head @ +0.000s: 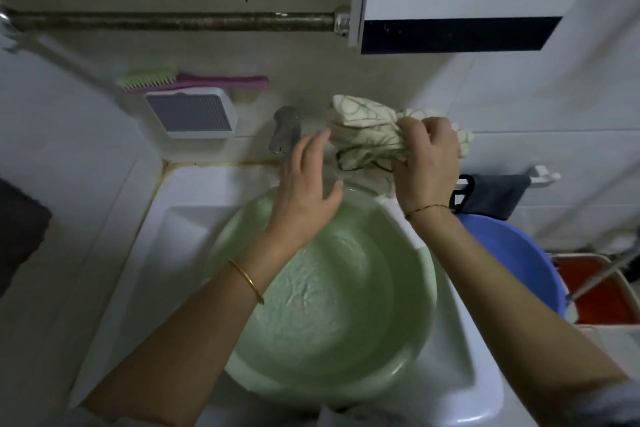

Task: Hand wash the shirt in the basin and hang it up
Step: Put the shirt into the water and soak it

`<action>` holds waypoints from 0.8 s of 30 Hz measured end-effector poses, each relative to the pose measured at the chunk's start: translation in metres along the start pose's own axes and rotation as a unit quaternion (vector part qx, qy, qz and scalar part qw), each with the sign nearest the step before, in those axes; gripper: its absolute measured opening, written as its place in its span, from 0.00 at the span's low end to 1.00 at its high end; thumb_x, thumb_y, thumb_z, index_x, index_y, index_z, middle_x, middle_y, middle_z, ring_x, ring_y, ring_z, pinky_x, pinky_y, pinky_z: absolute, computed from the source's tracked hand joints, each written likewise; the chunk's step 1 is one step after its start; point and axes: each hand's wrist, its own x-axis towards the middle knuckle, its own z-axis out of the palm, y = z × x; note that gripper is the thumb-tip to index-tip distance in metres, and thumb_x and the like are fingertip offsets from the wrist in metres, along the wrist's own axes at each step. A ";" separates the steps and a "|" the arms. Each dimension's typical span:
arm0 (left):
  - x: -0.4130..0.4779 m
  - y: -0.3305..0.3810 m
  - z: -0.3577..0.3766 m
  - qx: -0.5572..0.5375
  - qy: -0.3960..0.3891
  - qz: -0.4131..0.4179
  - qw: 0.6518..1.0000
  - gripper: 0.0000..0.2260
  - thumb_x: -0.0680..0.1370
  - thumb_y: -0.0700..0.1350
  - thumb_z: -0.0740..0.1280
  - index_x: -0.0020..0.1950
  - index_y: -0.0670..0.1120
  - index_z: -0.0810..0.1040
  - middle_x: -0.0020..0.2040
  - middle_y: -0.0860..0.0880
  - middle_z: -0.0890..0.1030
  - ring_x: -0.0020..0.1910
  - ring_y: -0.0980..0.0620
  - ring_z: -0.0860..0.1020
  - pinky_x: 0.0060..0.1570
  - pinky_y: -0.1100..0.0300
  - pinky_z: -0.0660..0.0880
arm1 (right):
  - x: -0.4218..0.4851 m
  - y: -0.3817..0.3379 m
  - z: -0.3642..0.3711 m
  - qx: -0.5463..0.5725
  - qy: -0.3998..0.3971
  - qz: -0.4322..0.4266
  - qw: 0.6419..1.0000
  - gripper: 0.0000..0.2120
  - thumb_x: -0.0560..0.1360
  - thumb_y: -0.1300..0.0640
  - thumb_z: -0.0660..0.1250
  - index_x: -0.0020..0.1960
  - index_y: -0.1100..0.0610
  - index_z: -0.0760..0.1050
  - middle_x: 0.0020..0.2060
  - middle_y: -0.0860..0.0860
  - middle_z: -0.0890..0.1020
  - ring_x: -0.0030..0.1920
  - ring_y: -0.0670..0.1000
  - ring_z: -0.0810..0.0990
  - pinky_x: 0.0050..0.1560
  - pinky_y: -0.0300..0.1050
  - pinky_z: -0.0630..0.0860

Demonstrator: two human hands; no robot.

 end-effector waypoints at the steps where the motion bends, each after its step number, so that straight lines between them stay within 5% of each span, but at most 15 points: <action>1: -0.001 0.000 -0.001 -0.050 0.008 -0.021 0.998 0.30 0.72 0.48 0.65 0.71 0.39 0.62 0.64 0.39 0.68 0.56 0.42 0.74 0.57 0.49 0.75 | -0.004 -0.013 -0.012 0.005 -0.014 -0.027 1.000 0.24 0.58 0.69 0.71 0.53 0.57 0.77 0.44 0.61 0.76 0.41 0.63 0.75 0.32 0.44 0.68; 6: -0.036 -0.023 -0.012 -0.091 0.023 -0.118 0.989 0.31 0.67 0.55 0.64 0.67 0.45 0.65 0.57 0.41 0.74 0.49 0.39 0.76 0.46 0.49 0.77 | -0.031 -0.045 -0.031 0.056 -0.290 -0.008 0.955 0.21 0.68 0.58 0.71 0.60 0.55 0.74 0.50 0.56 0.72 0.48 0.60 0.74 0.39 0.46 0.70; 10: -0.072 -0.048 -0.020 -0.045 -0.133 -0.210 0.968 0.24 0.66 0.53 0.69 0.61 0.53 0.69 0.54 0.47 0.80 0.50 0.46 0.80 0.48 0.52 0.77 | -0.070 -0.048 -0.002 0.044 -0.501 0.016 0.864 0.23 0.71 0.48 0.69 0.64 0.53 0.71 0.55 0.55 0.72 0.54 0.57 0.76 0.53 0.47 0.74; 13: -0.094 -0.064 -0.014 0.113 -0.223 -0.212 0.945 0.22 0.72 0.45 0.69 0.65 0.45 0.70 0.57 0.42 0.78 0.55 0.42 0.76 0.50 0.56 0.72 | -0.097 -0.042 0.025 0.030 -0.600 0.041 0.798 0.27 0.73 0.48 0.68 0.70 0.52 0.66 0.61 0.56 0.71 0.60 0.58 0.74 0.61 0.49 0.72; 15: -0.103 -0.072 -0.011 0.187 -0.247 -0.207 0.928 0.22 0.72 0.46 0.67 0.65 0.44 0.70 0.59 0.42 0.74 0.59 0.41 0.73 0.57 0.53 0.70 | -0.101 -0.035 0.036 -0.008 -0.620 0.053 0.782 0.28 0.75 0.49 0.65 0.72 0.53 0.63 0.65 0.58 0.68 0.63 0.60 0.71 0.63 0.52 0.71; 19: -0.114 -0.077 -0.002 0.262 -0.240 -0.168 0.919 0.19 0.75 0.50 0.63 0.65 0.49 0.71 0.63 0.45 0.71 0.62 0.43 0.67 0.63 0.53 0.65 | -0.100 -0.026 0.046 -0.091 -0.550 0.067 0.827 0.22 0.78 0.60 0.58 0.71 0.54 0.62 0.64 0.57 0.67 0.63 0.59 0.70 0.56 0.54 0.74; 24: -0.113 -0.076 0.022 0.303 -0.337 -0.169 0.875 0.23 0.81 0.55 0.51 0.76 0.55 0.52 0.78 0.46 0.50 0.75 0.43 0.51 0.72 0.43 0.51 | -0.135 -0.032 0.065 -0.059 -0.540 -0.034 0.839 0.20 0.79 0.56 0.56 0.71 0.52 0.64 0.67 0.55 0.68 0.67 0.58 0.65 0.62 0.53 0.68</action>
